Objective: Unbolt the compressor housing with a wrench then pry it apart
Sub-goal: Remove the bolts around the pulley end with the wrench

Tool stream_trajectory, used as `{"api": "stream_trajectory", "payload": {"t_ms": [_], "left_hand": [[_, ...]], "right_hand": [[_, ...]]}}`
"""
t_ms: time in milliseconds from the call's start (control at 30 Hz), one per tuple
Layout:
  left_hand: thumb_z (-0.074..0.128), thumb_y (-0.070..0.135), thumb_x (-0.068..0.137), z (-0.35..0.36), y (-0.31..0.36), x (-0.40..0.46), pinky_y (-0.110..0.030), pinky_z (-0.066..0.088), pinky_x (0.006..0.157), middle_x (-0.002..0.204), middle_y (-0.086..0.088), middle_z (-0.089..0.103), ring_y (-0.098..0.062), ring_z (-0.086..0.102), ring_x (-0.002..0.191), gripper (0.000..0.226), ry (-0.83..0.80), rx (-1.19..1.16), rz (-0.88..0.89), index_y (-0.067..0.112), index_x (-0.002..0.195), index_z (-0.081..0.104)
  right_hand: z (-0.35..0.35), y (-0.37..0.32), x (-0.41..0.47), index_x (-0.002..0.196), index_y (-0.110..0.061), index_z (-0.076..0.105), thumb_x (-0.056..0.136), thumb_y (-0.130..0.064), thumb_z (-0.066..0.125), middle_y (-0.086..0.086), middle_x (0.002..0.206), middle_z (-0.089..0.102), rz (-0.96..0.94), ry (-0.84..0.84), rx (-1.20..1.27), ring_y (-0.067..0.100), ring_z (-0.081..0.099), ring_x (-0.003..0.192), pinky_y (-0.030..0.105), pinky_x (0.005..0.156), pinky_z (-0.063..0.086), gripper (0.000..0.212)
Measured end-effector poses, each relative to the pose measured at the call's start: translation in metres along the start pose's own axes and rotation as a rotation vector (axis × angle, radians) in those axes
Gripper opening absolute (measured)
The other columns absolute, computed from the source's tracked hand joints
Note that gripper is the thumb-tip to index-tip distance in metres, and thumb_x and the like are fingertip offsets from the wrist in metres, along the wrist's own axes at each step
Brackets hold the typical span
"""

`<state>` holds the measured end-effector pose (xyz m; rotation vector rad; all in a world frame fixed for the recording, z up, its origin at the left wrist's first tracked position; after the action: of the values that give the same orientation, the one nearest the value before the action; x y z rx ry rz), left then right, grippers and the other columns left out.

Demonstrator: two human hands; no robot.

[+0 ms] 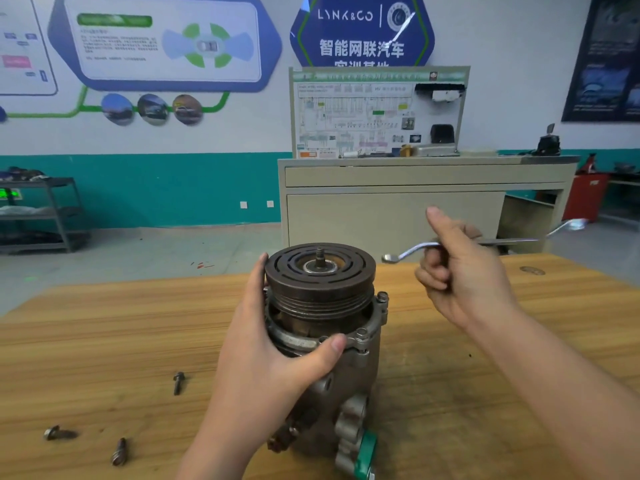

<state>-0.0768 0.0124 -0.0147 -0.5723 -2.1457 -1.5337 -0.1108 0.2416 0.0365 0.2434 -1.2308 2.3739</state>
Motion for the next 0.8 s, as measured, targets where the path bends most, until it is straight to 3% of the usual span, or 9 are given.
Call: {"api": "stream_trajectory", "payload": {"t_ms": [167,300,433,567,667,800], "left_hand": [[0.070,0.073,0.047,0.000,-0.002,0.000,-0.025,0.032,0.103,0.140,0.030,0.038,0.005,0.038,0.128,0.112,-0.003,0.019,-0.011,0.061,0.139,0.008],[0.070,0.073,0.047,0.000,-0.001,0.000,-0.024,0.032,0.103,0.140,0.029,0.038,0.005,0.038,0.128,0.112,-0.001,0.012,0.001,0.060,0.139,0.009],[0.070,0.071,0.047,0.001,-0.001,0.000,-0.027,0.033,0.107,0.141,0.028,0.038,0.004,0.038,0.130,0.113,0.001,0.016,0.012,0.058,0.141,0.010],[0.070,0.073,0.046,0.001,-0.003,-0.001,-0.015,0.032,0.096,0.134,0.037,0.038,0.014,0.037,0.125,0.111,0.007,0.010,0.005,0.061,0.139,0.010],[0.070,0.071,0.046,0.001,-0.002,0.000,-0.002,0.032,0.086,0.126,0.045,0.039,0.024,0.035,0.118,0.103,0.018,-0.003,0.006,0.070,0.130,0.011],[0.071,0.071,0.048,0.000,-0.001,0.000,-0.013,0.032,0.095,0.132,0.039,0.039,0.015,0.037,0.124,0.105,0.010,-0.001,0.008,0.067,0.133,0.010]], "right_hand": [[0.000,-0.005,-0.036,0.052,-0.010,0.033,0.089,-0.009,0.062,0.009,0.041,0.049,-0.361,0.043,-0.499,0.015,0.041,0.032,0.021,0.036,0.031,0.047],[0.003,-0.004,-0.053,0.058,0.004,0.037,0.089,-0.004,0.061,0.020,0.052,0.050,-0.501,0.033,-0.726,0.005,0.047,0.035,0.018,0.037,0.036,0.040],[0.006,0.001,-0.065,0.056,-0.012,0.038,0.088,-0.016,0.062,0.013,0.055,0.048,-0.636,-0.066,-0.850,0.013,0.050,0.042,0.026,0.037,0.039,0.041],[0.010,0.008,-0.076,0.058,-0.024,0.029,0.089,-0.014,0.056,-0.004,0.054,0.031,-0.851,-0.205,-0.934,0.004,0.030,0.044,0.011,0.046,0.024,0.042],[-0.007,0.013,-0.063,0.054,-0.013,0.036,0.083,-0.015,0.058,0.003,0.048,0.038,-0.695,-0.157,-0.686,0.010,0.036,0.043,0.017,0.044,0.032,0.037],[-0.017,0.028,-0.014,0.047,-0.017,0.037,0.077,-0.007,0.061,0.002,0.036,0.038,0.090,-0.106,-0.038,0.010,0.030,0.026,0.013,0.034,0.024,0.039]]}}
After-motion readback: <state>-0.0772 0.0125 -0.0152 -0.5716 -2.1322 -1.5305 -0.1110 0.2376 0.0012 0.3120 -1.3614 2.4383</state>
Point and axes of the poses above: each hand's wrist, its own x-axis towards the middle knuckle, its own z-axis out of the palm, y = z × x, the point moved 3 cm from there along x, towards the middle knuckle
